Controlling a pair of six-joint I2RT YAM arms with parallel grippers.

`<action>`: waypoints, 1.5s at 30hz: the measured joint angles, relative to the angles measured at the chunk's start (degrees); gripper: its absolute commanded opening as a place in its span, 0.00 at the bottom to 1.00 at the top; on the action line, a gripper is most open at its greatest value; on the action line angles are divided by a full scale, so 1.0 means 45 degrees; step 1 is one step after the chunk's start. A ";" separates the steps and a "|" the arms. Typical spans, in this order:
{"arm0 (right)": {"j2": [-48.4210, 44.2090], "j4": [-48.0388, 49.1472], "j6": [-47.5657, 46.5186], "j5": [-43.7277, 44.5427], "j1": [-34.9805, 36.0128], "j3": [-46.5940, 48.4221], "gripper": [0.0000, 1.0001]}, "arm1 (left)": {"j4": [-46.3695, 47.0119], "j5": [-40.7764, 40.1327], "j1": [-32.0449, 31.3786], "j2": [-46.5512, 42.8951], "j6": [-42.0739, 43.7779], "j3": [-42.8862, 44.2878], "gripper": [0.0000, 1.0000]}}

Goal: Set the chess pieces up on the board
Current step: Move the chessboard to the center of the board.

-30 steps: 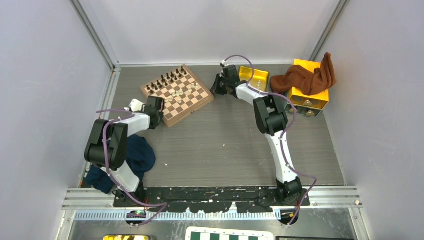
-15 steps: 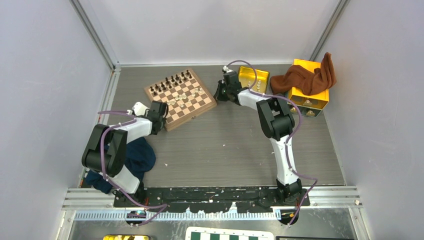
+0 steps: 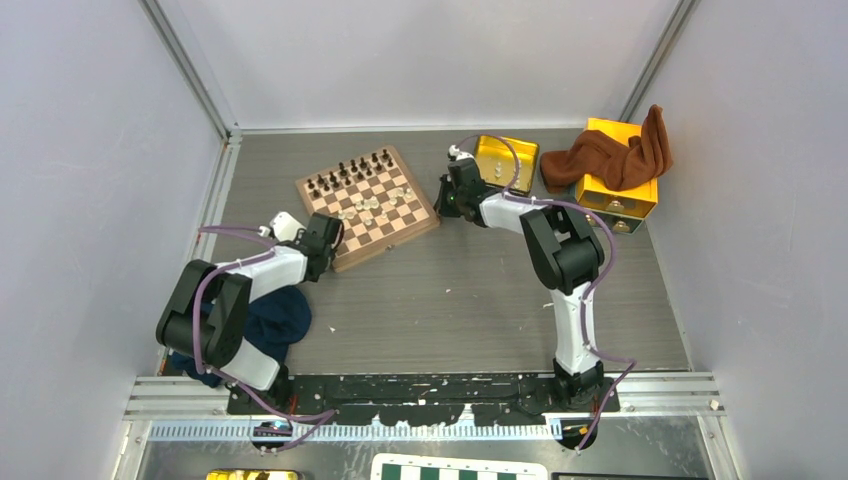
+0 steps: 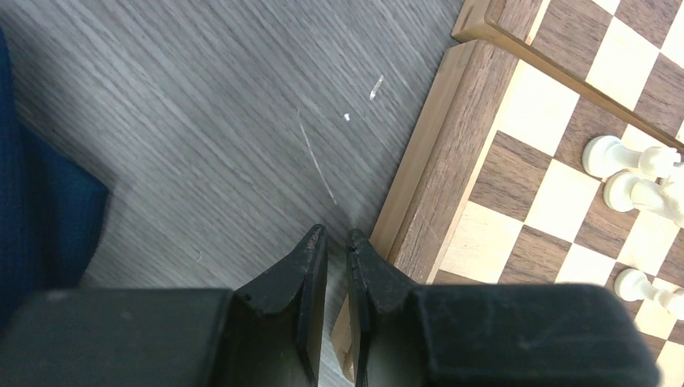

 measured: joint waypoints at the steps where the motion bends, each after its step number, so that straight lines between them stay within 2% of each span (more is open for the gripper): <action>1: -0.0180 0.0087 0.0000 0.0097 0.0044 -0.0282 0.01 | -0.0068 -0.0034 -0.0053 -0.0058 0.0029 -0.0044 0.19; 23: -0.4537 0.0301 -0.0044 0.1899 0.1049 -0.5814 0.01 | -0.1491 -0.0622 -0.1855 -0.1214 0.0967 -0.0699 0.19; 34: -0.7344 -0.0903 -0.0029 0.2603 0.1355 -0.8179 0.01 | -0.1647 -0.0670 -0.3317 -0.1331 0.1651 -0.0738 0.19; 45: -0.9457 -0.2594 -0.0010 0.3211 0.1511 -0.9238 0.01 | -0.2079 -0.0685 -0.4595 -0.0947 0.2040 -0.0257 0.18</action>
